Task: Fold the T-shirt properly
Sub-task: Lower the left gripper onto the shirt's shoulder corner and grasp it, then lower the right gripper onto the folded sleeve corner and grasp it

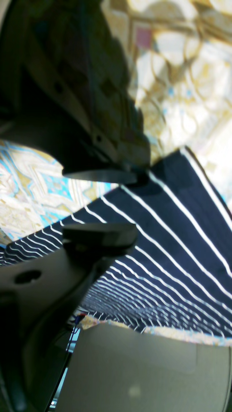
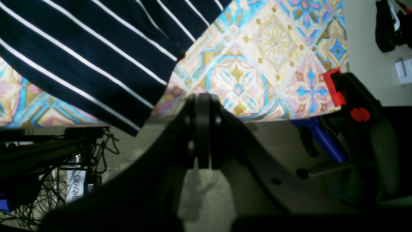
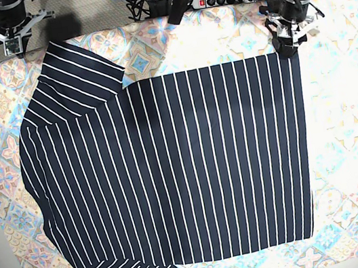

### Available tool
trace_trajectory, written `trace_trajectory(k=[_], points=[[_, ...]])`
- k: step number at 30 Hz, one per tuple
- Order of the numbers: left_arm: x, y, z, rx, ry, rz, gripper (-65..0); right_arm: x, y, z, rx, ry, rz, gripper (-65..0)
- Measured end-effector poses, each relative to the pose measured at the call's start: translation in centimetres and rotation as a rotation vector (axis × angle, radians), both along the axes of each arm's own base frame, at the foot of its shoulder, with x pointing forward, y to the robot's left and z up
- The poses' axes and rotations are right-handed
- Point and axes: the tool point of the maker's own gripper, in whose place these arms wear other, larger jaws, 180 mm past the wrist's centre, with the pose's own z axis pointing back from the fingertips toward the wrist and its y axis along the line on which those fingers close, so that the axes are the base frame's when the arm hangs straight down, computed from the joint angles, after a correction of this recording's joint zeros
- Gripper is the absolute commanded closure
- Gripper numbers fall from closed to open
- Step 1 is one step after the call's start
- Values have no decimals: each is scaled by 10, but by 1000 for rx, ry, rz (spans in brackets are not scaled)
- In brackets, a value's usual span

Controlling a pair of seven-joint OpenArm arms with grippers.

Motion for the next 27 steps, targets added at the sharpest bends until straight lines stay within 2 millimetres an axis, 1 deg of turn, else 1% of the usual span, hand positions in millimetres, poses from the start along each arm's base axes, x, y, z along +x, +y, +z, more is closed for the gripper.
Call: trace_trajectory(k=[4,6,10,14,17,19,21,22,25,27], points=[[-3,3,-19,-22,35,31,-213,0,0,0,-1,0,0,0],[-7,5,-25,-44,42,53,-213,0,0,0,0,0,0,0],[-7,5,-25,-57,37,65,-213,0,-1,0,-2,0,-1,0],[11,1,-19,-70,9,43,-213,0,-1,0,-1,1,-1,0],[18,-3,-18,-80,2,26,-213,6,-1,1,-3,-14,-4,0],[20,-3,-18,-80,0,26,-208,5,-1,-1,-1,0,-7,0],[20,-4,-18,-81,0,23,-169,0,-3,-6,0,39,-22,0],[21,-5,-18,-82,-1,23,-146,0,-4,-6,-1,39,-25,0],[20,-6,-18,-85,2,20,-105,10,-3,-4,1,16,-22,0],[20,-6,-18,-84,1,20,-84,11,-3,-4,1,12,-21,0]])
